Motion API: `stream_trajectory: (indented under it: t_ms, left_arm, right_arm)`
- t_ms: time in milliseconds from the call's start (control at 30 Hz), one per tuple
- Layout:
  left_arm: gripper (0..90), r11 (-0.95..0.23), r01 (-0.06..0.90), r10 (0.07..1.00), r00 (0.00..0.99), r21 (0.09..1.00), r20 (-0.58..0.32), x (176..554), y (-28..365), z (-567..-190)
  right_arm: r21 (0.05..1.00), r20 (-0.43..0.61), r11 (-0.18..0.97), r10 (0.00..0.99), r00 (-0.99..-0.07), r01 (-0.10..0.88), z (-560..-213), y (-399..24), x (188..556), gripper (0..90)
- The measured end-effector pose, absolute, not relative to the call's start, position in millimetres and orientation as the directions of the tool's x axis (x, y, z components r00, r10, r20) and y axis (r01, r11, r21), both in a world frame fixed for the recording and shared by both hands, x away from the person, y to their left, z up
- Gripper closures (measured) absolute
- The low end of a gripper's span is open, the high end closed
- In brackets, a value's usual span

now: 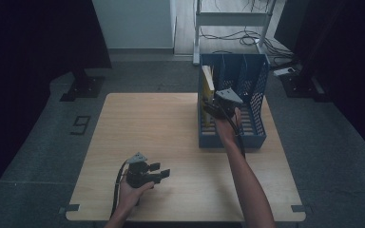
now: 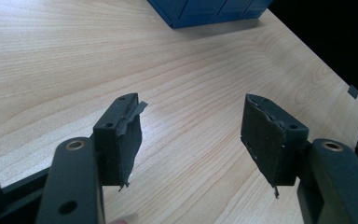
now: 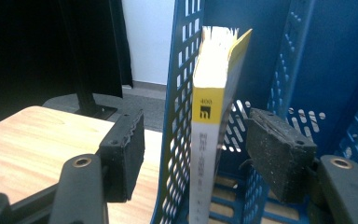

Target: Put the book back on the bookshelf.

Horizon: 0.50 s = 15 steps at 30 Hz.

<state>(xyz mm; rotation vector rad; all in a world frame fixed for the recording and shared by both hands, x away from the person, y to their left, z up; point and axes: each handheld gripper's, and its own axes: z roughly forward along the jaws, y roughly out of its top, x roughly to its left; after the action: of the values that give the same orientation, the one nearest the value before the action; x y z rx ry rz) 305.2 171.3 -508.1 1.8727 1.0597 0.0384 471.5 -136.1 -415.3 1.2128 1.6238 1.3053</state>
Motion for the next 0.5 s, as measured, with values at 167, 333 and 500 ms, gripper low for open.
stream_trajectory:
  t_ms: [167, 333, 500]
  left_arm:
    - [37.9, -0.173, 0.641, 0.683, 0.625, 0.748, -0.378, 303.1, 170.1, -505.8]
    - [37.9, -0.175, 0.639, 0.688, 0.624, 0.749, -0.371, 302.5, 170.3, -505.8]
    - [37.8, -0.181, 0.644, 0.695, 0.618, 0.743, -0.366, 303.8, 170.9, -508.1]
  right_arm:
    - [0.969, 0.021, 0.059, 0.949, -0.316, 0.241, -415.4, -142.2, 455.2, 37.5]
    - [0.968, 0.034, 0.055, 0.937, -0.348, 0.244, -420.9, -148.1, 437.9, 38.4]
    - [0.964, 0.038, 0.067, 0.923, -0.384, 0.258, -432.8, -155.1, 420.4, 39.7]
